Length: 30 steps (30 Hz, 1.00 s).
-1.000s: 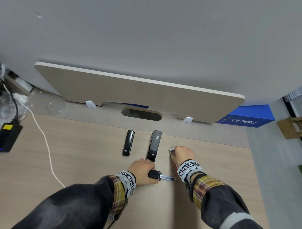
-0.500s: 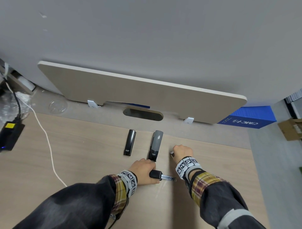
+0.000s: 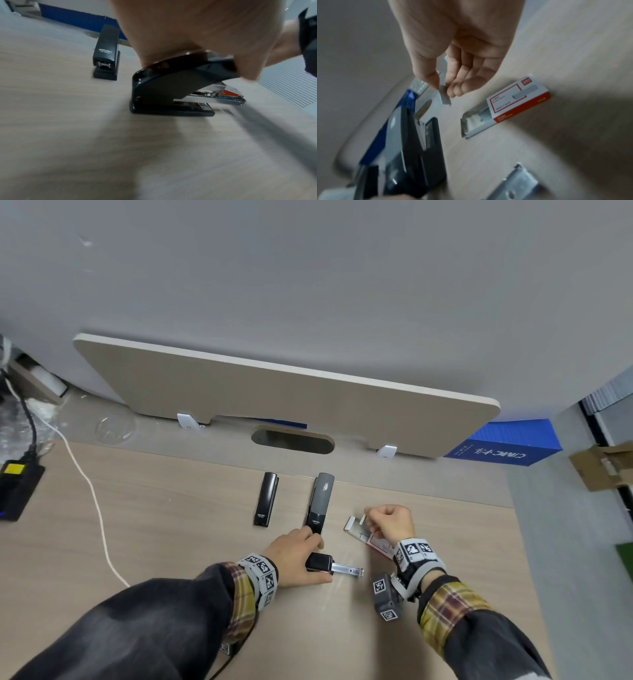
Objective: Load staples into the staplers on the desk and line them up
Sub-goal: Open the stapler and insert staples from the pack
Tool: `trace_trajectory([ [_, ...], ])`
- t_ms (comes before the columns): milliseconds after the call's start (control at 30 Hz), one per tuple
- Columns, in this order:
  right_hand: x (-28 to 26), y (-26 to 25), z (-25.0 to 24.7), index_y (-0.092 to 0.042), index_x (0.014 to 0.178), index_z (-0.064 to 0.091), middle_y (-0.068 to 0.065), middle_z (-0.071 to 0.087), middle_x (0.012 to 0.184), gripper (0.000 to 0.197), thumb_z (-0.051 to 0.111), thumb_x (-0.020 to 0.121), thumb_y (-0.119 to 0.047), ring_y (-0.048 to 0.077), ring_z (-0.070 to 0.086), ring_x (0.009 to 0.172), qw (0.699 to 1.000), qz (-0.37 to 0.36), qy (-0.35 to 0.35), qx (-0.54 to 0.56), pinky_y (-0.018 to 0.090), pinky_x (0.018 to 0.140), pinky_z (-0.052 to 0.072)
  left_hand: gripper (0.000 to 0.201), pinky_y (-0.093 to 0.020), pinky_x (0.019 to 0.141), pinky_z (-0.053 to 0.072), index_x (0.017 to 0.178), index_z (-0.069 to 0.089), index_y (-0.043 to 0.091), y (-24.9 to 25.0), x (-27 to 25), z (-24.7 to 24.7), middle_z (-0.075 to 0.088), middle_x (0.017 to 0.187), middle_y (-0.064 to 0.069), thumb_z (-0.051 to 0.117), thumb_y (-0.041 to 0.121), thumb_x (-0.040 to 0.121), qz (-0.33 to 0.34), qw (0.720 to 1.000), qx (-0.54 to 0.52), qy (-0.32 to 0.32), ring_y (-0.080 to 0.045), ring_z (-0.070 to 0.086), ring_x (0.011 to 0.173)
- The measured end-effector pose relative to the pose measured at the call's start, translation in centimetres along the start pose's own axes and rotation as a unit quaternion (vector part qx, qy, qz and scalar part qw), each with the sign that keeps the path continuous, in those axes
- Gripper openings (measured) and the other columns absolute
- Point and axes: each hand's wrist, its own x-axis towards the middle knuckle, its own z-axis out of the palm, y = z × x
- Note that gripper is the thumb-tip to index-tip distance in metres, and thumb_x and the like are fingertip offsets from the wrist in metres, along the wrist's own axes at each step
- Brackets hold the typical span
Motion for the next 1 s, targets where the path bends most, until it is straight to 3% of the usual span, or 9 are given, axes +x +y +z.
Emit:
trace_trajectory([
  [100,-0.9,-0.7,-0.7,-0.002,0.067,0.064,0.009,0.062,0.053,0.019,0.068,0.084,-0.008,0.011,0.050,0.036,0.993,0.059,-0.047,0.091,0.018,0.036,0.042,0.069,-0.028,0.085,0.041,0.119,0.049,0.026,0.6,-0.6,-0.8,0.049,0.112,0.008,0.042,0.079,0.075,0.037,0.998,0.012,0.051,-0.011,0.048,0.100],
  [200,-1.9,-1.2,-0.8,-0.001,0.070,0.064,0.009,0.062,0.055,0.020,0.067,0.086,-0.011,0.012,0.052,0.038,0.984,0.070,-0.092,0.134,0.019,0.037,0.044,0.056,-0.029,0.085,0.043,0.109,0.055,0.023,1.6,-0.4,-2.0,0.055,0.103,0.007,0.040,0.070,0.084,0.048,0.993,-0.009,0.111,-0.013,0.050,0.097],
  [367,-4.4,-2.4,0.2,-0.009,0.068,0.067,0.005,0.065,0.061,0.020,0.068,0.084,-0.020,0.012,0.057,0.048,0.979,0.035,-0.167,0.109,0.020,0.046,0.046,0.047,-0.028,0.068,0.043,0.105,0.055,0.022,4.7,0.5,-4.1,0.057,0.082,0.009,0.052,0.064,0.083,0.008,0.985,-0.081,0.154,-0.010,0.050,0.075],
  [533,-6.4,-2.2,0.8,-0.004,0.076,0.067,0.006,0.064,0.060,0.021,0.069,0.084,-0.023,0.011,0.056,0.048,0.974,0.004,-0.210,0.082,0.018,0.045,0.045,0.021,-0.038,0.067,0.050,0.093,0.058,0.014,5.9,1.1,-3.5,0.067,0.077,-0.009,0.051,0.034,0.091,-0.024,0.976,-0.128,0.176,-0.030,0.063,0.077],
  [600,-6.0,-1.7,0.5,-0.005,0.073,0.067,0.007,0.065,0.063,0.024,0.069,0.086,-0.026,0.013,0.054,0.047,0.980,-0.002,-0.184,0.070,0.020,0.044,0.043,0.021,-0.040,0.068,0.052,0.087,0.058,0.015,5.5,1.1,-2.9,0.068,0.075,-0.009,0.048,0.033,0.093,-0.032,0.973,-0.150,0.173,-0.030,0.064,0.074],
  [700,-4.2,-0.4,-0.6,-0.013,0.061,0.062,0.007,0.065,0.065,0.025,0.066,0.084,-0.023,0.018,0.057,0.051,0.996,-0.049,-0.026,-0.070,0.029,0.053,0.049,0.025,-0.041,0.072,0.052,0.088,0.059,0.013,5.0,0.8,-2.7,0.069,0.080,-0.009,0.047,0.033,0.096,-0.048,0.972,-0.158,0.168,-0.030,0.063,0.078],
  [767,-3.2,0.3,-1.4,-0.018,0.066,0.063,0.000,0.068,0.072,0.017,0.058,0.081,-0.024,0.021,0.063,0.068,0.966,-0.066,0.030,-0.247,0.029,0.065,0.050,0.025,-0.041,0.074,0.052,0.091,0.060,0.012,4.6,0.7,-2.8,0.069,0.085,-0.009,0.047,0.032,0.097,-0.058,0.971,-0.163,0.165,-0.030,0.063,0.081],
  [900,-2.1,0.9,-1.0,-0.026,0.076,0.064,-0.004,0.069,0.082,0.012,0.053,0.081,-0.028,0.022,0.063,0.079,0.911,-0.084,0.021,-0.402,0.025,0.062,0.044,0.024,-0.040,0.073,0.054,0.085,0.060,0.016,4.0,1.0,-3.2,0.068,0.076,-0.007,0.048,0.033,0.096,-0.069,0.969,-0.188,0.146,-0.027,0.064,0.074],
  [1000,-1.1,0.8,-0.1,-0.024,0.084,0.067,-0.002,0.069,0.090,0.012,0.056,0.084,-0.030,0.023,0.064,0.086,0.872,-0.132,-0.003,-0.471,0.027,0.067,0.046,0.024,-0.040,0.073,0.055,0.086,0.060,0.016,3.7,1.5,-3.5,0.069,0.072,-0.006,0.047,0.034,0.095,-0.070,0.970,-0.195,0.128,-0.025,0.065,0.072],
])
